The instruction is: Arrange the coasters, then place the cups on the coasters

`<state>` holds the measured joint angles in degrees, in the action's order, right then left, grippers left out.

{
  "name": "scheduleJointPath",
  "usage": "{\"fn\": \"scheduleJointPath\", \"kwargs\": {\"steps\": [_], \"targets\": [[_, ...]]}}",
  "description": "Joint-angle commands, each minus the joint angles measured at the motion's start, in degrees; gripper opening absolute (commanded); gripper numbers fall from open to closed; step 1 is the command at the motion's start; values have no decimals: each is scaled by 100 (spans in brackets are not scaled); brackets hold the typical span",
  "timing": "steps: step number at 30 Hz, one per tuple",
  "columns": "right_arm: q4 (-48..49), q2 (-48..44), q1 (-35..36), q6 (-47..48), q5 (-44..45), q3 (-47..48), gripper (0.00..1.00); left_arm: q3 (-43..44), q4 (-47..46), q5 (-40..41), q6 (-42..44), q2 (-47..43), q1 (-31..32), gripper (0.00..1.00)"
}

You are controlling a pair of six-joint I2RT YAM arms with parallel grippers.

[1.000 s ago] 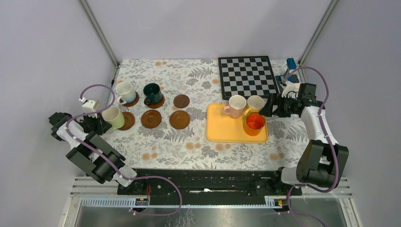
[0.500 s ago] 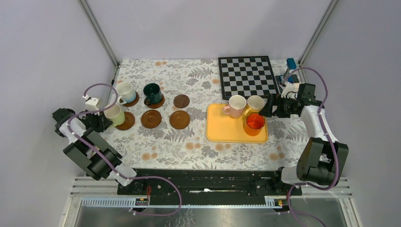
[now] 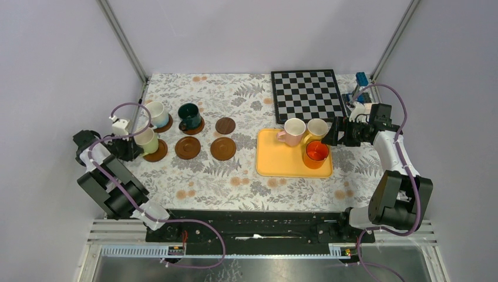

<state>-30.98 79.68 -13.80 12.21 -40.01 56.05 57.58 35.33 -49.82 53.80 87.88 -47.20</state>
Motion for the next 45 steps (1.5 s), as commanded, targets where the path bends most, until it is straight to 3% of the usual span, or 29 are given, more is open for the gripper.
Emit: {"fn": "scheduleJointPath", "kwargs": {"steps": [1, 17, 27, 36, 41, 45], "targets": [[-44, 14, 18, 85, -8, 187, 98, -19, -386, -321, 24, -73, -19, 0], [-31, 40, 18, 93, -39, 178, 98, -116, -182, -328, 126, -85, 16, 1], [-7, 31, 18, 90, -26, 149, 98, -118, -186, -190, 95, -160, 19, 22], [12, 65, 18, 89, -42, 149, 98, -164, -185, -117, 54, -369, 18, 33], [9, 82, 18, 93, -55, 152, 98, -92, -185, 7, -94, -408, 20, 51], [7, 88, 18, 93, -99, 161, 98, -76, -185, 88, -212, -625, 19, 80]]}}
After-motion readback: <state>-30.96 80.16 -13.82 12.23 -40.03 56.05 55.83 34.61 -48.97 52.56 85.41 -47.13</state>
